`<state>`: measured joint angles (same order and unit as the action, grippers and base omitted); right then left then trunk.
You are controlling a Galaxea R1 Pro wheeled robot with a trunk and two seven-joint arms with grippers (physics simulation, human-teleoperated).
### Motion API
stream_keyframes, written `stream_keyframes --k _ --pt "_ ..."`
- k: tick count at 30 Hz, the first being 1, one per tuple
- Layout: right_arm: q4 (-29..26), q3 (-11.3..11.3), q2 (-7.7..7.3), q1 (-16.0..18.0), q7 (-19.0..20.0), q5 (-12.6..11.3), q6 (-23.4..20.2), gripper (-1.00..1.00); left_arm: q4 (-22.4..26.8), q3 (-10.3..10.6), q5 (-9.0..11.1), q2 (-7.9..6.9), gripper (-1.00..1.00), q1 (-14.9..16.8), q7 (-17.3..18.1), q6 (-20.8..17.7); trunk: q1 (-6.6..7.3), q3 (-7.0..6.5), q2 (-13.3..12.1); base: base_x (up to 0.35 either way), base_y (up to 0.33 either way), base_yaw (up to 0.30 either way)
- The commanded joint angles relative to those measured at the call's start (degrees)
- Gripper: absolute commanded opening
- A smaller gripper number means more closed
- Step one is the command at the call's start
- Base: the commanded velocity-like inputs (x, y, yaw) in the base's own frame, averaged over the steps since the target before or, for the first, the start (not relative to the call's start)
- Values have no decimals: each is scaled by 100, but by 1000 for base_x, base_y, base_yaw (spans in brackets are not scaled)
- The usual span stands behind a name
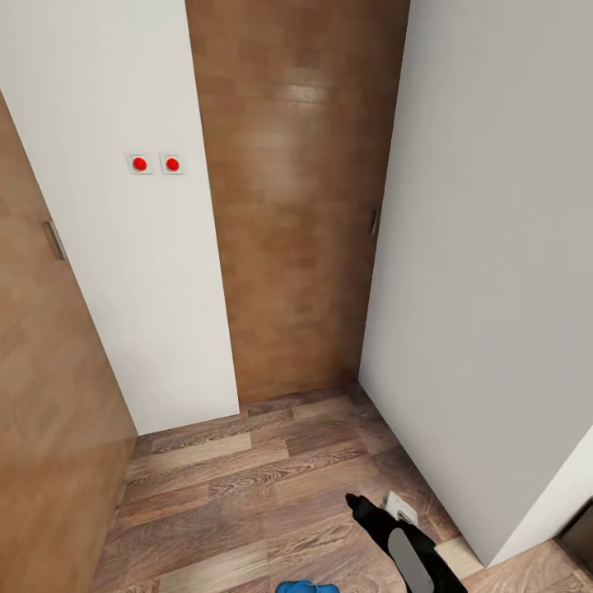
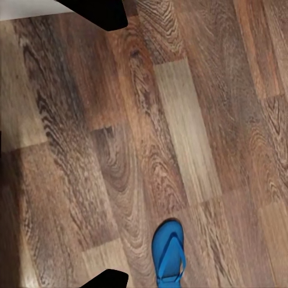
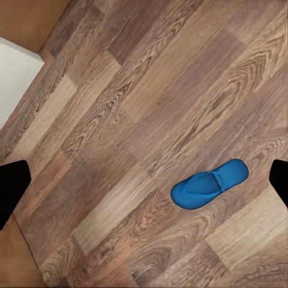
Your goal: In the bedroom, move the book from the bed onto either nightstand, and place the two sandals side by side next to the bed.
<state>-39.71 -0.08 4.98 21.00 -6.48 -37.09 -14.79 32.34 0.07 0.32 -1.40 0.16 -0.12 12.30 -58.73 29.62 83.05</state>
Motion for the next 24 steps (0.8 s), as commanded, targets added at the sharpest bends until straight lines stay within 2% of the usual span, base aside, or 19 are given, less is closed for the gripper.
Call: stream_keyframes --k 1,4,7,9,10,12,13,14,15,17,19,24 --pt "-16 -1 1 31 -143 -117 -27 100 0 1 3 -1 100 2 0 25 0 6 3 0 0 0" --pt "-24 -1 7 111 -753 -344 -39 100 0 1 3 -1 100 2 -3 52 0 6 3 0 0 0" --pt "-23 -1 11 134 -1120 -617 -54 100 0 1 3 -1 100 2 -3 62 0 6 3 0 0 0" --pt "-14 1 11 142 -1304 -999 -64 100 0 1 3 0 100 2 -1 66 0 6 3 0 0 0" --pt "-9 0 11 144 -1418 -1342 -87 100 0 1 3 0 100 2 -1 68 0 6 3 0 0 0" --pt "-6 0 11 146 -1538 -1725 -130 100 0 1 3 0 100 2 -1 69 0 6 3 0 0 0" --pt "-4 -1 11 148 -1649 -2110 -181 100 0 1 3 0 100 2 -1 69 0 6 3 0 0 0" --pt "-4 -1 11 148 -1696 -2289 -202 100 0 1 3 0 100 2 -2 69 0 6 3 0 0 0" --pt "-1 -1 11 149 -1769 -2600 -233 100 0 1 3 0 100 2 -1 70 0 6 3 0 0 0" --pt "19 -1 11 149 -1834 -2933 -260 100 0 1 3 0 100 2 1 70 0 6 3 0 0 0" --pt "79 -1 11 149 -1866 -3114 -274 100 0 1 3 0 100 2 1 70 0 6 3 0 0 0" --pt "201 -2 29 150 -1894 -3275 -285 100 0 1 5 3 100 2 3 70 0 6 3 0 0 0"
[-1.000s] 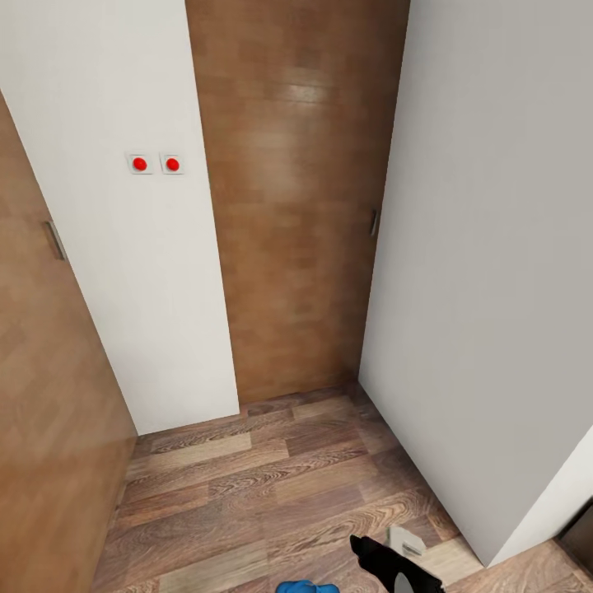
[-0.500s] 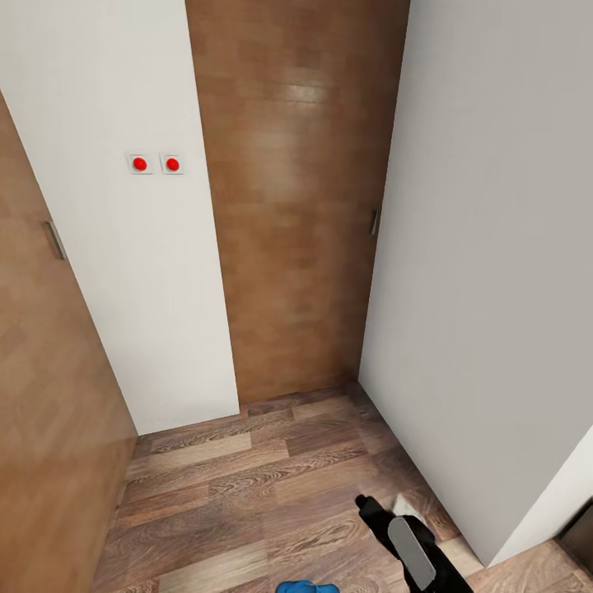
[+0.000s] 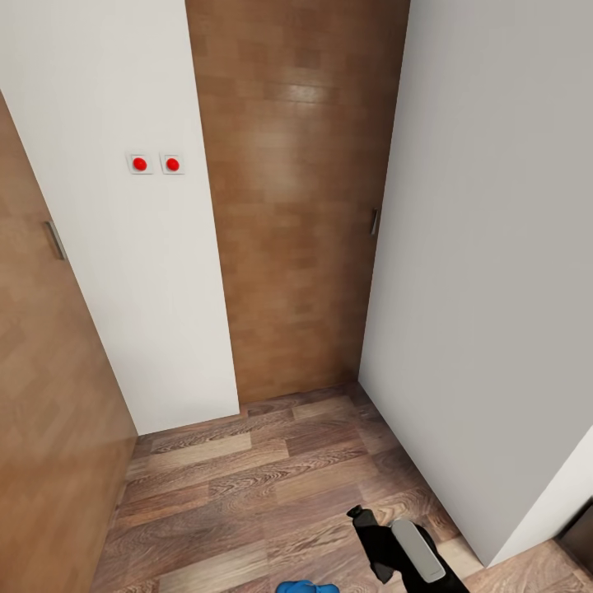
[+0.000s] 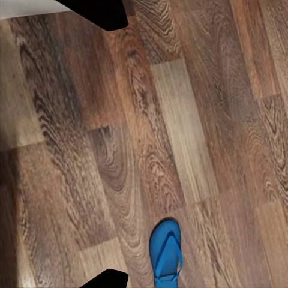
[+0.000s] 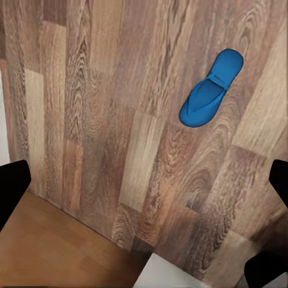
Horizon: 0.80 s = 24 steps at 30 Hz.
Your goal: In the bedroom, move the book from the bed onto either nightstand, and place the two sandals side by side next to the bed.
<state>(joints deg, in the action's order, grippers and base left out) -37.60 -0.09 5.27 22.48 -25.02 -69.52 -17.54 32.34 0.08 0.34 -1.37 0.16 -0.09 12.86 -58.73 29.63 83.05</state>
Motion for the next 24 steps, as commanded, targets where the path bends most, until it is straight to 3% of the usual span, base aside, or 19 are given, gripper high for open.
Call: stream_keyframes --k 1,5,8,13,24 --pt "-3 -1 11 2 -41 -43 -10 100 0 1 5 1 100 2 -1 15 0 6 3 0 0 0" --pt "17 0 48 2 -41 -273 -12 100 0 6 11 7 100 2 0 8 0 6 3 0 0 0" --pt "22 0 57 2 -42 -821 -13 100 0 5 17 12 100 2 0 7 0 6 3 0 0 0" --pt "23 -6 64 2 -41 -1372 5 100 0 7 19 13 100 2 0 6 0 6 3 0 0 0" --pt "26 -17 70 2 -31 -1534 66 100 0 10 118 14 100 2 -1 6 0 6 3 0 0 0"
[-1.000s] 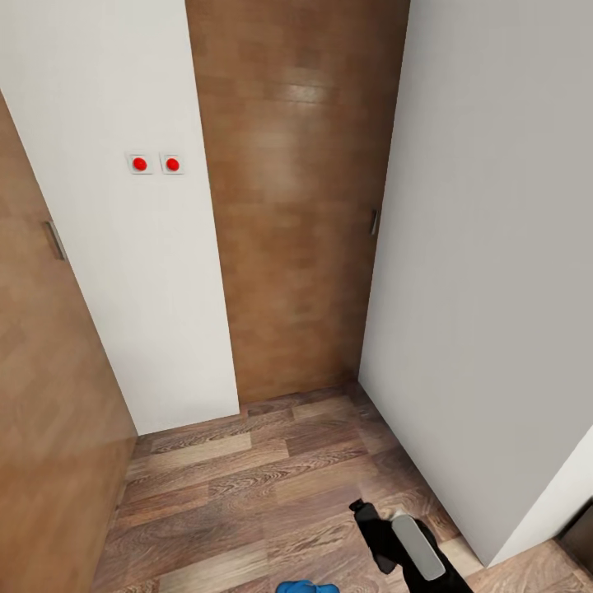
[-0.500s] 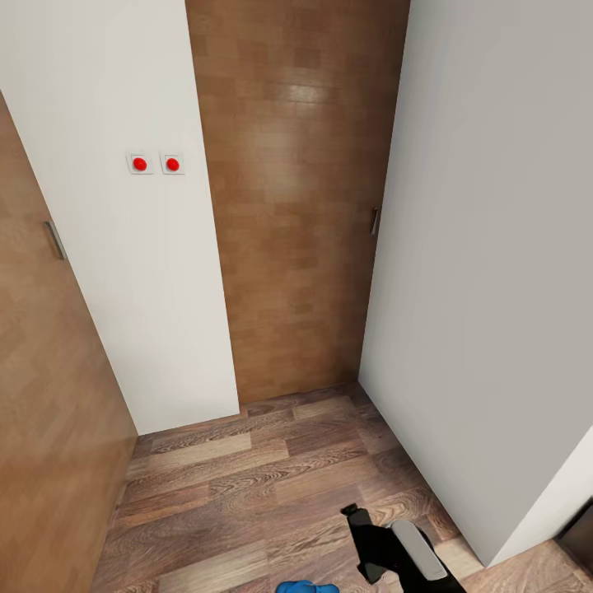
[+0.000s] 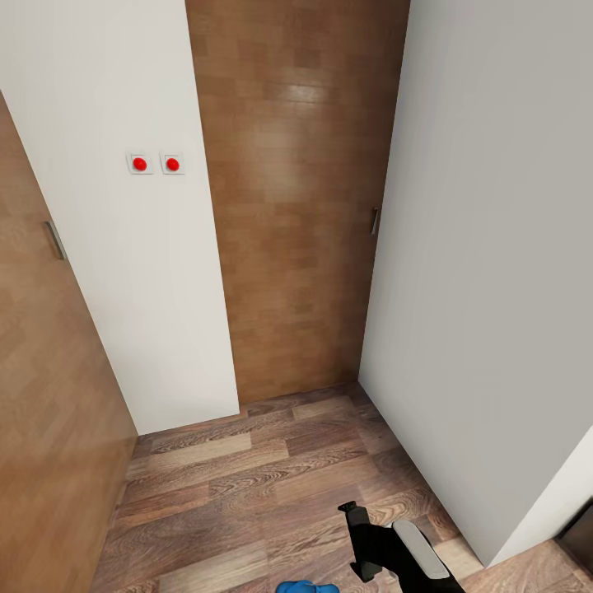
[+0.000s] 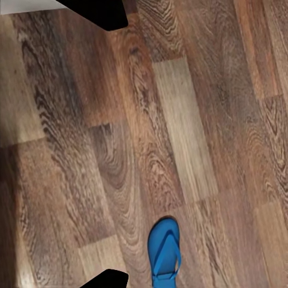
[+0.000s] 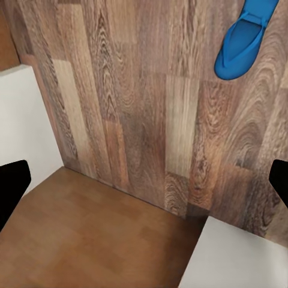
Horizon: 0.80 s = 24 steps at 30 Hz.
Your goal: In the bedroom, move the book from the bed onto either nightstand, and place the two sandals side by side next to the bed.
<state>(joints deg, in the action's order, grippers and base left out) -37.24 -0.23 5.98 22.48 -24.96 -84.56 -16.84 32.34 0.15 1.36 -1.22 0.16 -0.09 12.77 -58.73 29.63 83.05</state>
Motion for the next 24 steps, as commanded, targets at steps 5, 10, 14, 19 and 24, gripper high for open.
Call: stream_keyframes --k 5,10,14,19,24 --pt "-10 -3 19 2 -36 -33 4 100 0 2 201 -1 100 2 0 15 0 6 3 0 0 0" --pt "-11 -9 53 2 -42 -38 5 100 0 2 236 -1 100 2 0 15 -44 42 83 0 0 0" --pt "-11 -11 59 2 -43 -52 5 100 0 0 242 -1 100 2 0 15 -132 113 244 0 0 0" --pt "-11 -11 61 2 -44 -70 4 100 0 2 246 -1 100 3 0 15 -241 203 444 0 0 0" --pt "-11 -12 61 2 -43 -77 2 100 0 2 245 -1 100 3 0 15 -351 293 645 0 0 0"
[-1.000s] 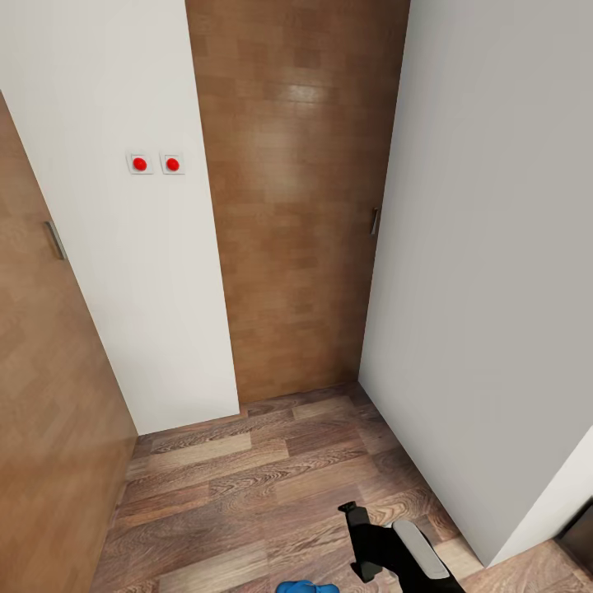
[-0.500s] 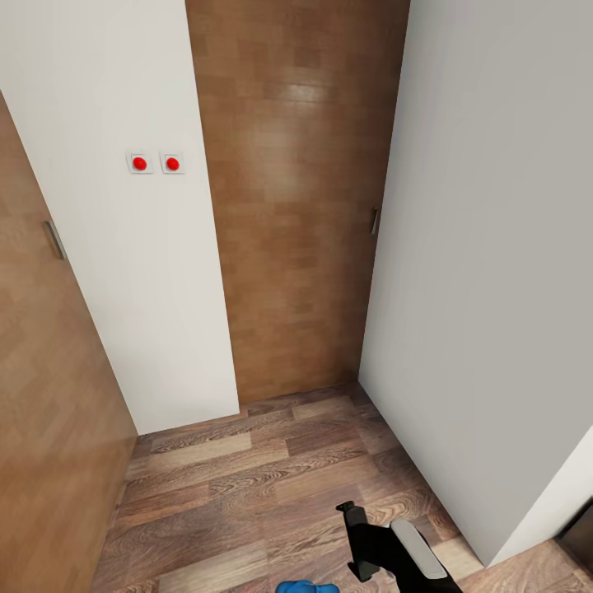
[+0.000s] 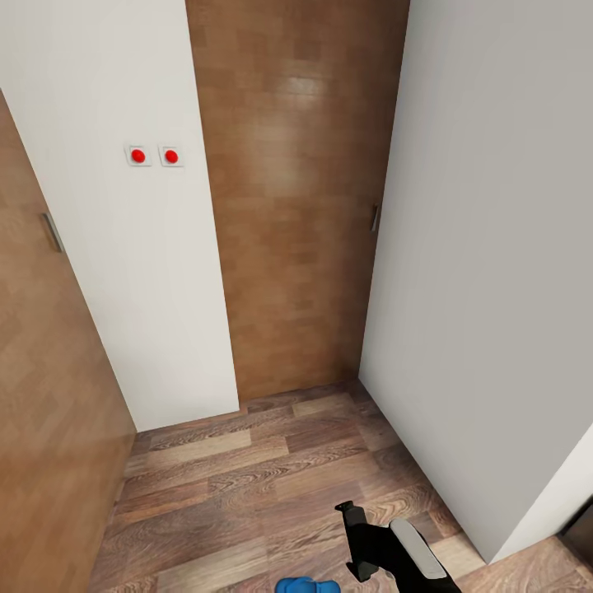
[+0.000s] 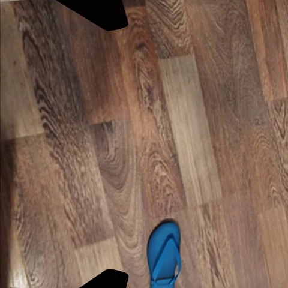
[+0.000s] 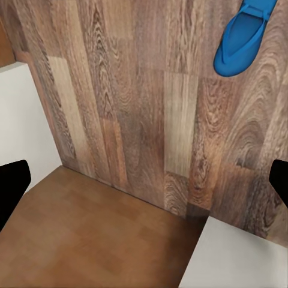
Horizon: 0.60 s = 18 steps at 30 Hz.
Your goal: In the bedroom, move the book from the bed onto either nightstand, and place the two sandals side by side next to the bed.
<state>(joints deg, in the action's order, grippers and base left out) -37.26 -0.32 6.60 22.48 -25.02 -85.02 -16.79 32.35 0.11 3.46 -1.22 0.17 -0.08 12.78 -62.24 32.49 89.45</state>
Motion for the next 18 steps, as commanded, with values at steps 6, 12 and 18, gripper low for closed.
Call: stream_keyframes --k 6,12,18 --pt "-5 -3 -1 2 -36 -32 -6 100 0 6 39 -1 100 1 -1 14 -132 114 245 0 0 0" --pt "4 -3 -1 2 -38 -38 -8 100 0 6 36 -1 100 0 -1 14 -264 222 486 0 0 0" --pt "64 -3 7 2 -38 -40 -9 100 0 6 40 -1 100 0 -1 14 -396 329 726 0 0 0"
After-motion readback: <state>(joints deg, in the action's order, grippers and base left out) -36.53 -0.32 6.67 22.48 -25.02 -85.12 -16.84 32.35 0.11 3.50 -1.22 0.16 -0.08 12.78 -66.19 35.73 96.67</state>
